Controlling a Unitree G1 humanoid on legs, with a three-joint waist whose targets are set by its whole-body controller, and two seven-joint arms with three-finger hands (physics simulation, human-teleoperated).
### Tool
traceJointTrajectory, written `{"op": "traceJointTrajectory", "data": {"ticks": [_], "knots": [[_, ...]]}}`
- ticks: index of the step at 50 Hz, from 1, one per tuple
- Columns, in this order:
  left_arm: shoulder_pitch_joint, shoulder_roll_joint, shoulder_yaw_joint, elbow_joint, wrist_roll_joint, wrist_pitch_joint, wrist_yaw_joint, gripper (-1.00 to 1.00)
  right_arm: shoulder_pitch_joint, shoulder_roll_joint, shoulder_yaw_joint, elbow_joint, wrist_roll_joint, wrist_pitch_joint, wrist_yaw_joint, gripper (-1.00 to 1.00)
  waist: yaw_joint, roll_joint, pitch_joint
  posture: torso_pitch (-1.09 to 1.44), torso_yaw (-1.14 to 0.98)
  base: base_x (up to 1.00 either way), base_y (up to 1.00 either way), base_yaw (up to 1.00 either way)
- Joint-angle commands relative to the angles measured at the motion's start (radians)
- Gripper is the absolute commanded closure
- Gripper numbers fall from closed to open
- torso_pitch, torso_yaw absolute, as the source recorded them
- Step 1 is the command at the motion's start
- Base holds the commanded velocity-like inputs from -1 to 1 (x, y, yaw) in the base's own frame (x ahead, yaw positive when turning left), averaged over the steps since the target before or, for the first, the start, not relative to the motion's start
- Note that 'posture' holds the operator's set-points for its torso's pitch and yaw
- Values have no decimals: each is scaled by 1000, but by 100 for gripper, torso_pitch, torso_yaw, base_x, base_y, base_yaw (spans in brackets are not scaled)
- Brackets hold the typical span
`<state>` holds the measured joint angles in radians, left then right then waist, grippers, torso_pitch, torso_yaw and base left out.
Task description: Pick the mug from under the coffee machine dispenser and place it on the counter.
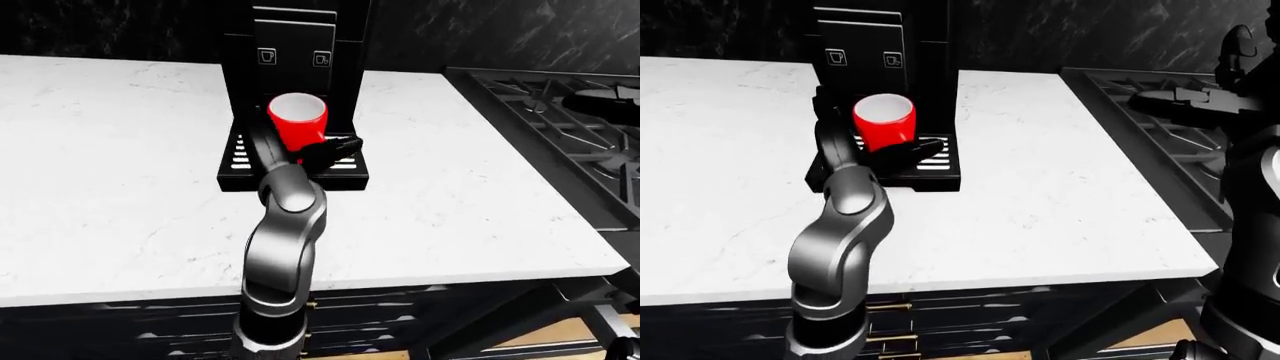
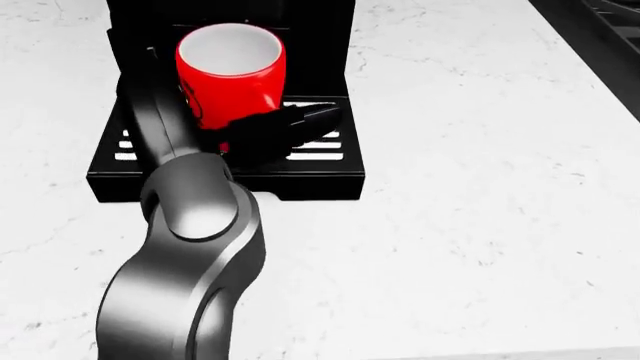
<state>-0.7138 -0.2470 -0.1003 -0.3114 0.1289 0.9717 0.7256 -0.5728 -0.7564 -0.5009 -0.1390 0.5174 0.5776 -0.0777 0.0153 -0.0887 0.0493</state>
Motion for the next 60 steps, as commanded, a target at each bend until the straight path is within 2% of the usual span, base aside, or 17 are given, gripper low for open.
{"op": "traceJointTrajectory", "data": {"ticks": [1, 12, 13, 14, 16, 19, 21, 30, 36, 40, 43, 47, 54, 60], "knots": [[-29, -2, -12, -23, 7, -41, 3, -100, -24, -23, -20, -26, -2, -28, -3, -100, 1, -7, -24, 0, 0, 0, 0, 0], [7, -11, -19, 39, 2, -97, -18, -100, -24, -25, -23, -30, 4, -25, -6, -100, 2, -8, -25, 0, 0, 0, 0, 0], [15, -15, -20, 43, -1, -102, -17, -66, -25, -25, -24, -30, 3, -26, -7, -100, 2, -8, -25, 0, 0, 0, 0, 0], [21, -14, -21, 48, -1, -107, -15, -15, -26, -26, -24, -31, 5, -25, -8, -100, 2, -8, -25, 0, 0, 0, 0, 0], [24, -15, -17, 52, -5, -109, -11, 40, -26, -27, -24, -34, 9, -23, -9, -100, 1, -8, -25, 0, 0, 0, 0, 0], [21, -14, -13, 51, -10, -109, -5, 87, -25, -27, -26, -33, 12, -24, -9, -100, 2, -8, -27, 0, 0, 0, 0, 0], [19, -14, -12, 51, -14, -107, 1, 100, -24, -29, -27, -36, 16, -23, -10, -100, 3, -8, -27, 0, 0, 0, 0, 0], [15, -12, -22, 30, -14, -100, 4, 100, -19, -31, -30, -47, 28, -16, -16, -100, 3, -9, -26, 0, 0, 0, 0, 0], [0, -5, -30, -65, -2, -19, -20, 100, -23, -33, -27, -47, 28, -14, -18, -100, 1, -8, -24, 0, 0, 0, 0, 0], [-2, 19, -34, -160, 16, 58, -71, 100, -21, -30, -25, -50, 27, -13, -20, -100, 0, -6, -22, 0, 0, 0, 0, 0], [6, 43, -59, -248, 29, 135, -150, 100, -23, -29, -23, -52, 24, -10, -19, -100, 0, -3, -20, 0, 0, 0, 0, 0], [-12, 71, -21, -325, 32, 217, -232, 100, -22, -26, -22, -52, 20, -10, -17, -100, 0, -1, -18, 0, 0, 0, 0, 0], [31, 101, 11, -462, -18, 305, -339, 100, -22, -26, -23, -49, 15, -11, -12, -100, 0, 2, -16, 0, 0, 0, 0, 0], [12, 110, 114, -597, -148, 416, -427, 100, -28, -27, -20, -49, 13, -7, -11, -100, 0, 4, -13, 0, 0, 0, 0, 0]]}}
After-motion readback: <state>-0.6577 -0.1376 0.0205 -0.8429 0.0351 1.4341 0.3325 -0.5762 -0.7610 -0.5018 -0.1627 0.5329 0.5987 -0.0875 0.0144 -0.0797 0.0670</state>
